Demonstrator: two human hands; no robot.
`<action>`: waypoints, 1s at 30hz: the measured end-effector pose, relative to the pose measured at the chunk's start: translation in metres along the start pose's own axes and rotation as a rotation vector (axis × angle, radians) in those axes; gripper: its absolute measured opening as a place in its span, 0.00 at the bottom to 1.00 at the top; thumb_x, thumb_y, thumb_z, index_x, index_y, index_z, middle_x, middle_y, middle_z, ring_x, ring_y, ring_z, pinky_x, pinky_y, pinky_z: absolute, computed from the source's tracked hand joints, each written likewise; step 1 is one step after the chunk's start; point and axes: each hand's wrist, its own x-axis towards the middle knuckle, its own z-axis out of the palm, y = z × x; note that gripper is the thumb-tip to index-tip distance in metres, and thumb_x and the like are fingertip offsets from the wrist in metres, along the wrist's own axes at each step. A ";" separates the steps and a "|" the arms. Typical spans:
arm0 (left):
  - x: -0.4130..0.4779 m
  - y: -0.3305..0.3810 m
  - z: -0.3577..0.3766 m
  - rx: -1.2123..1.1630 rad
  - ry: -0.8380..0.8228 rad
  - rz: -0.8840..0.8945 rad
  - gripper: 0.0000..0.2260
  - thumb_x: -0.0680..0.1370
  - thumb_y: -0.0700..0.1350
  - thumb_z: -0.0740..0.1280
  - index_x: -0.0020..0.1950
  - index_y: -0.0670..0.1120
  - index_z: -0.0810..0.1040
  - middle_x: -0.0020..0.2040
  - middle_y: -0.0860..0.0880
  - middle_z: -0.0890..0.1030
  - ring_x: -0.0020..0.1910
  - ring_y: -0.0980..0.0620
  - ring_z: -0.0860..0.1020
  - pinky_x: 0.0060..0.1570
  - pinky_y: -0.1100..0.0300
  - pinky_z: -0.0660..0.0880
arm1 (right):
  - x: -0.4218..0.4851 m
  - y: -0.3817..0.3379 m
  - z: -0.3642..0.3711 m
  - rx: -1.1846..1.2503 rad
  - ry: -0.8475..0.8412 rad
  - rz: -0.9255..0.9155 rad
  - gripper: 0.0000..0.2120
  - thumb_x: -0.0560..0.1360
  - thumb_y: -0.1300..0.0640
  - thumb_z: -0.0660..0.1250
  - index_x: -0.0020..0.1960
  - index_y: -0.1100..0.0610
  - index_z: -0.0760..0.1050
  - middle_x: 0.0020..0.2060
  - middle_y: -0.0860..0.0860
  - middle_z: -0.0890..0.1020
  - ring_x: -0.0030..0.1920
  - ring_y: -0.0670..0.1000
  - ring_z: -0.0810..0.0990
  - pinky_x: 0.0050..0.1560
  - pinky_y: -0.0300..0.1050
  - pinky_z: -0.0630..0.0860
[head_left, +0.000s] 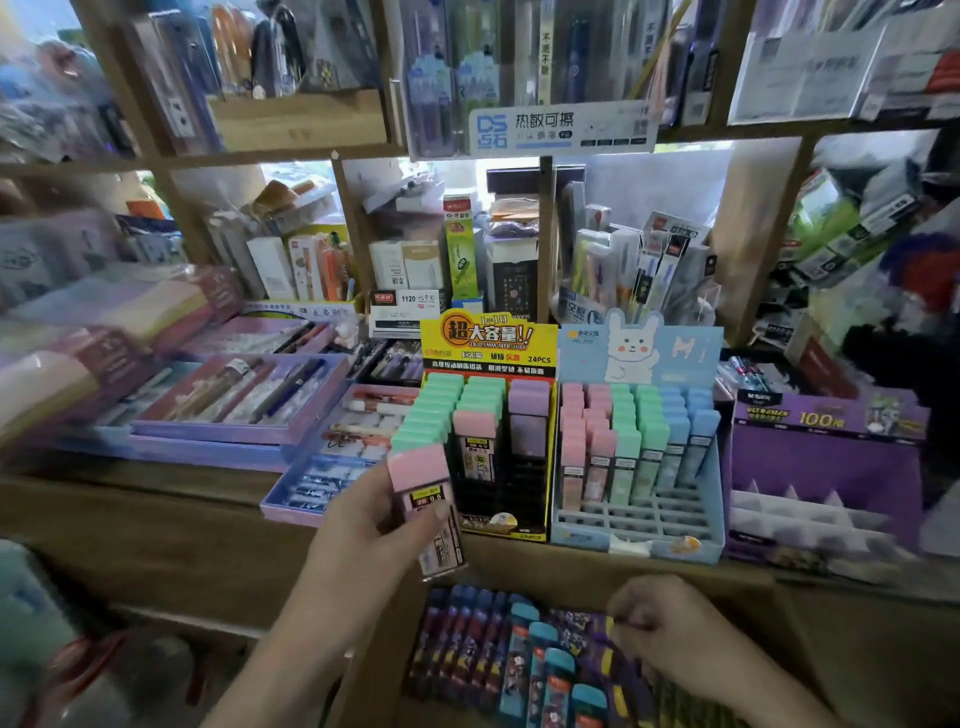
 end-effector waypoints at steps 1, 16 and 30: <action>0.007 0.006 -0.003 0.023 -0.022 0.038 0.15 0.77 0.42 0.72 0.58 0.61 0.81 0.52 0.56 0.87 0.51 0.58 0.84 0.45 0.63 0.81 | 0.001 0.002 -0.002 0.014 0.013 -0.007 0.03 0.77 0.56 0.73 0.50 0.54 0.81 0.37 0.55 0.87 0.32 0.46 0.82 0.39 0.44 0.78; 0.098 0.036 -0.006 0.479 -0.201 0.176 0.05 0.75 0.47 0.75 0.49 0.53 0.83 0.43 0.54 0.82 0.42 0.53 0.80 0.42 0.52 0.77 | 0.003 0.012 -0.008 -0.126 0.012 0.017 0.02 0.78 0.54 0.71 0.46 0.50 0.81 0.33 0.49 0.84 0.34 0.45 0.81 0.38 0.39 0.76; 0.107 0.026 0.000 0.778 -0.201 0.319 0.06 0.73 0.46 0.77 0.49 0.49 0.84 0.44 0.54 0.83 0.45 0.56 0.77 0.47 0.53 0.75 | -0.001 0.010 -0.006 -0.104 -0.015 0.021 0.01 0.78 0.52 0.72 0.50 0.48 0.81 0.39 0.49 0.87 0.38 0.44 0.85 0.42 0.40 0.80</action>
